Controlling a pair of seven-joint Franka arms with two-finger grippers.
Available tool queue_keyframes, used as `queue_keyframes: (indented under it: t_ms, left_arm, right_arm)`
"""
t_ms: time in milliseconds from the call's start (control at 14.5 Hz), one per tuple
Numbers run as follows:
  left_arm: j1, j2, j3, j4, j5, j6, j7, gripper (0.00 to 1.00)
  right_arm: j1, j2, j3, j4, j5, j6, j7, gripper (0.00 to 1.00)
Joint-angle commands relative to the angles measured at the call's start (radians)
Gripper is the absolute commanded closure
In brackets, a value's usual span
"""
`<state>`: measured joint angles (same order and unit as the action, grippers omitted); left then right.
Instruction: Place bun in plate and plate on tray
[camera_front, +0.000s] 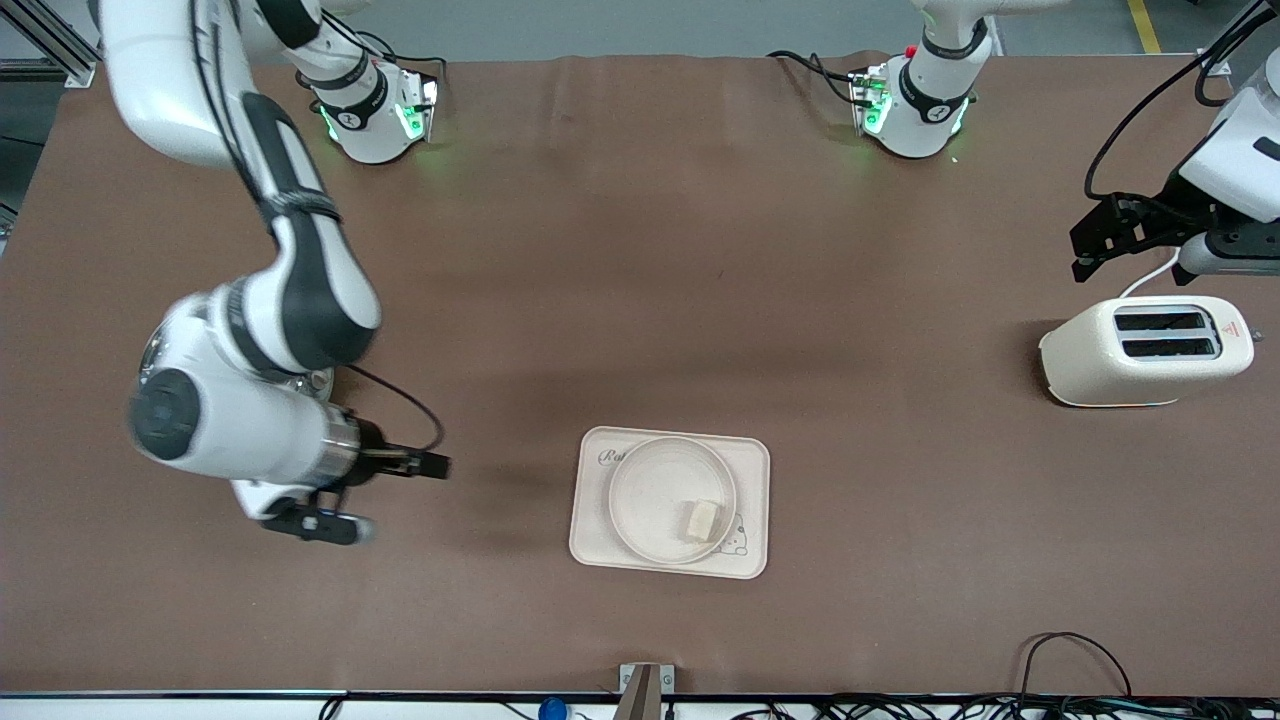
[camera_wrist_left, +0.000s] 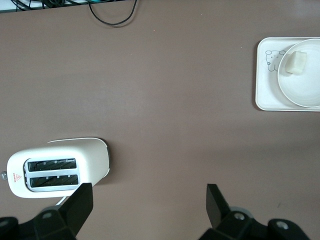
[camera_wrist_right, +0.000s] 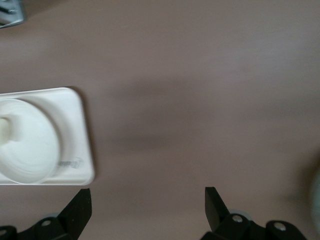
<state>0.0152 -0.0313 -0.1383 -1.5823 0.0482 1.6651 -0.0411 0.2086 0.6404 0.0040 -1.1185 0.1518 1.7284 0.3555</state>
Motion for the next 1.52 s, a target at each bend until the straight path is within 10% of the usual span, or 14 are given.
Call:
queue_keyframes:
  t_ms: [0, 621, 1034, 1448]
  left_arm:
    - [0.005, 0.010, 0.006, 0.030, -0.025, -0.024, 0.010, 0.00]
    - [0.005, 0.017, 0.019, 0.042, -0.031, -0.024, 0.014, 0.00]
    - [0.005, 0.019, 0.019, 0.042, -0.019, -0.024, 0.017, 0.00]
    - [0.005, 0.019, 0.020, 0.044, -0.028, -0.024, 0.007, 0.00]
  right_arm:
    - [-0.058, -0.174, 0.010, -0.101, -0.073, -0.099, -0.059, 0.00]
    - [-0.170, -0.631, 0.001, -0.316, -0.193, -0.332, -0.207, 0.00]
    - [-0.222, -0.763, 0.002, -0.542, -0.248, -0.154, -0.208, 0.00]
    - [-0.221, -0.757, 0.002, -0.543, -0.245, -0.135, -0.259, 0.00]
